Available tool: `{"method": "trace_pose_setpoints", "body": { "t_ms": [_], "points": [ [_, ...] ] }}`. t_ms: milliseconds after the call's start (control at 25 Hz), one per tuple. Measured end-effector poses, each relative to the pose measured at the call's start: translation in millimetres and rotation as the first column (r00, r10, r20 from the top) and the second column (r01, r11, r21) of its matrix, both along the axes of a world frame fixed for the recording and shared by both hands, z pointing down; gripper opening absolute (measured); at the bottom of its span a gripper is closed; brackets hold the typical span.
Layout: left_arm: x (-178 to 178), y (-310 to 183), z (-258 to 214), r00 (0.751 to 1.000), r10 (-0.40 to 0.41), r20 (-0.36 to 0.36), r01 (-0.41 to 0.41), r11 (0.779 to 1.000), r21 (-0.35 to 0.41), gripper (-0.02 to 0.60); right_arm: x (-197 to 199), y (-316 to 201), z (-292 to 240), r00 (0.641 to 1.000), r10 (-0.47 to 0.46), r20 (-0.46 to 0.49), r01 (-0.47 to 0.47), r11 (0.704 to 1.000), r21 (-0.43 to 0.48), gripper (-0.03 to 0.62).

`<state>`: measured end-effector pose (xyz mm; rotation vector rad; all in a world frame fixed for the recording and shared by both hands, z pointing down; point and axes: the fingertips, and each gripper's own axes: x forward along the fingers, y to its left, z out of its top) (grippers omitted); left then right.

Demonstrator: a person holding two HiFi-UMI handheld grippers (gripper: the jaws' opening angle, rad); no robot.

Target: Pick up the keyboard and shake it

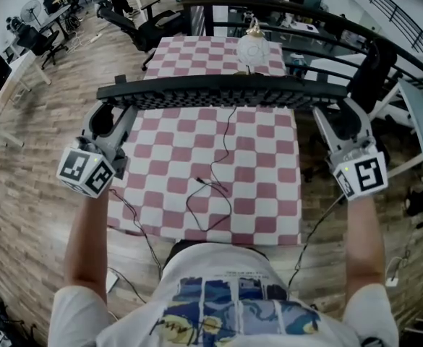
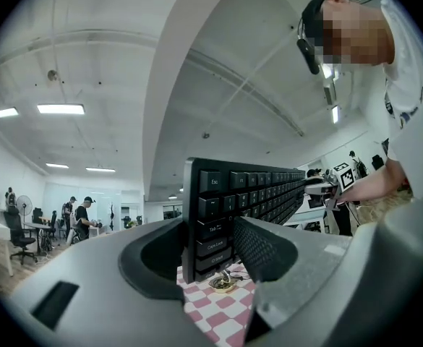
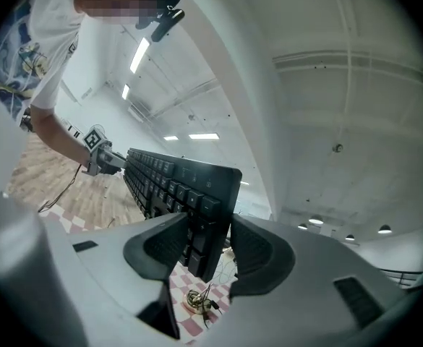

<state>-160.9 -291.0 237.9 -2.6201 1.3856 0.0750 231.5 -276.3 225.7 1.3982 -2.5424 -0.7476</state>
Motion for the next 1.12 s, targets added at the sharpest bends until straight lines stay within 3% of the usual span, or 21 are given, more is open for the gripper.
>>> {"method": "trace_pose_setpoints", "body": {
  "t_ms": [160,440,1120],
  "points": [
    [-1,2,-17,1.0,-0.02,0.01,0.019,0.999,0.036,0.207,-3,1,-21,1.0,0.001,-0.004,-0.001,0.999,0.054,0.179],
    [-2,3,-32,0.998,-0.05,0.043,0.045,0.994,0.1,0.207,2,-2,-21,0.998,0.044,-0.034,-0.042,0.996,0.073,0.179],
    [0,2,-41,0.995,-0.07,0.072,0.057,0.985,0.16,0.207,4,-5,-19,0.999,0.042,-0.021,-0.04,0.996,0.08,0.172]
  ]
}}
